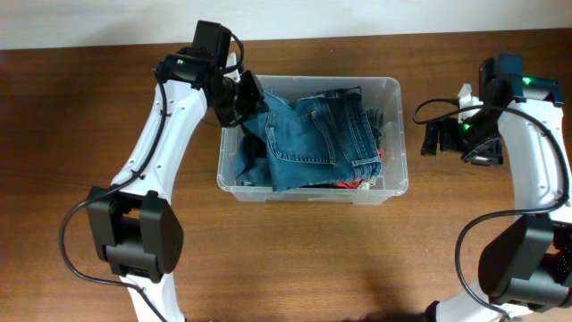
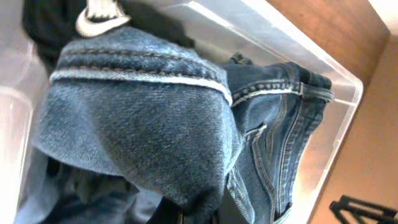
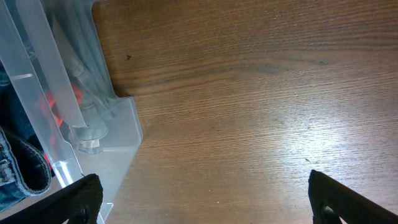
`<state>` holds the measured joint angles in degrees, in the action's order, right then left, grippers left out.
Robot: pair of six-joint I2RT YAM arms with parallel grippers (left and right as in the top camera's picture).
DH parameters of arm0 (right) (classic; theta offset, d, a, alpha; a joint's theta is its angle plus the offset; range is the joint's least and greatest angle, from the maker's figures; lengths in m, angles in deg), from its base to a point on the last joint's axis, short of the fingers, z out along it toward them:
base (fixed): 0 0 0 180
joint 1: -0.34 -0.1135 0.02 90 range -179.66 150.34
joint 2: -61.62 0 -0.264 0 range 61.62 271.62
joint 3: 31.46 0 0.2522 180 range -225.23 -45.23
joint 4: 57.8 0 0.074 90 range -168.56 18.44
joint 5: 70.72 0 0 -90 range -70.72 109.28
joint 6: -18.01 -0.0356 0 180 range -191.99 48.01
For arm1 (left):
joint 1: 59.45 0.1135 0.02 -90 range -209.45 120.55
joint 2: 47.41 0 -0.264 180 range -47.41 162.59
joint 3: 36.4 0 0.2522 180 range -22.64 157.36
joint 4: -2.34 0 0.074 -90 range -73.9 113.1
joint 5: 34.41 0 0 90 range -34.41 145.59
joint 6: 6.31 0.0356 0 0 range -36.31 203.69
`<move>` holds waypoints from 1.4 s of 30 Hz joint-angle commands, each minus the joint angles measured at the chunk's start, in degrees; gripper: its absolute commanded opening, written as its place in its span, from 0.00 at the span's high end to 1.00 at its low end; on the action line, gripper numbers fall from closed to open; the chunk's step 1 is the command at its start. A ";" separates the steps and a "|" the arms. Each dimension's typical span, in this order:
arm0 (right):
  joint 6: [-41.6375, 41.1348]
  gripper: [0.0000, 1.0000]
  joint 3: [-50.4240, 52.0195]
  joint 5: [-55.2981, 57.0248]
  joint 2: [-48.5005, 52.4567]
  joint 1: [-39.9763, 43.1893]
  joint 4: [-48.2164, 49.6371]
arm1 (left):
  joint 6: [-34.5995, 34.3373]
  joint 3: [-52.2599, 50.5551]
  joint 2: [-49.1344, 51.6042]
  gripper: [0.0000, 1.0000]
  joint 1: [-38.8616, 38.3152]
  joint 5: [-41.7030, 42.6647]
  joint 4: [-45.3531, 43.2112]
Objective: Pack container
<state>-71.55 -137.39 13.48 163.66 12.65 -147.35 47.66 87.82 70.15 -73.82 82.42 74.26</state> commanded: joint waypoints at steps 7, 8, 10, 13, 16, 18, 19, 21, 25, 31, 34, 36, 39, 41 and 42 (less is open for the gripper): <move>-0.07 0.02 -0.92 0.48 -1.07 -0.31 0.02 | 24.39 -0.15 -0.13 1.00 -4.39 -13.33 -0.68; -0.07 0.02 -0.92 0.48 -1.07 -0.31 0.02 | 24.33 -0.15 -0.13 0.99 -5.14 -19.23 0.31; -0.07 0.02 -0.92 0.48 -1.07 -0.31 0.02 | 23.93 -0.15 -0.13 0.99 -6.38 -27.85 1.99; -0.07 0.02 -0.92 0.48 -1.07 -0.31 0.02 | 19.76 -0.15 -0.13 0.99 -8.22 -37.73 5.20; -0.07 0.02 -0.92 0.48 -1.07 -0.31 0.02 | 13.99 -0.15 -0.13 0.97 -9.09 -38.56 8.96; -0.07 0.02 -0.92 0.48 -1.07 -0.31 0.02 | 10.78 -0.15 -0.13 0.81 -9.22 -38.42 11.78; -0.07 0.01 -0.92 0.48 -1.07 -0.31 0.02 | 9.88 -0.15 -0.13 0.68 -9.22 -38.45 13.22; -0.07 0.02 -0.92 0.48 -1.07 -0.31 0.02 | 9.90 0.26 -0.26 0.47 -9.22 -38.49 14.21; -0.07 0.02 -0.92 0.48 -1.07 -0.31 0.02 | 9.90 7.37 -0.37 0.13 -9.20 -38.66 17.11; -0.07 0.02 -0.92 0.48 -1.07 -0.31 0.02 | 9.90 20.87 -0.37 0.11 -11.19 -29.44 25.94; -0.07 0.02 -0.92 0.48 -1.07 -0.31 0.02 | 9.88 20.83 0.02 0.29 -13.46 -29.55 27.45; -0.07 0.02 -0.92 0.48 -1.07 -0.31 0.02 | 9.88 20.83 0.61 0.58 -14.38 -29.55 28.59; -0.07 0.02 -0.92 0.48 -1.07 -0.31 0.02 | 9.90 20.68 2.21 0.99 -15.13 -29.53 29.88; -0.07 0.02 -0.92 0.48 -1.07 -0.31 0.02 | 9.90 20.68 4.02 1.00 -15.76 -29.31 31.32; -0.07 0.02 -0.92 0.48 -1.07 -0.31 0.02 | 9.90 20.68 5.55 0.99 -16.13 -29.33 32.68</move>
<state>-71.52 -137.39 13.48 163.66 12.65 -147.33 57.62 108.32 71.04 -89.29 52.41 104.75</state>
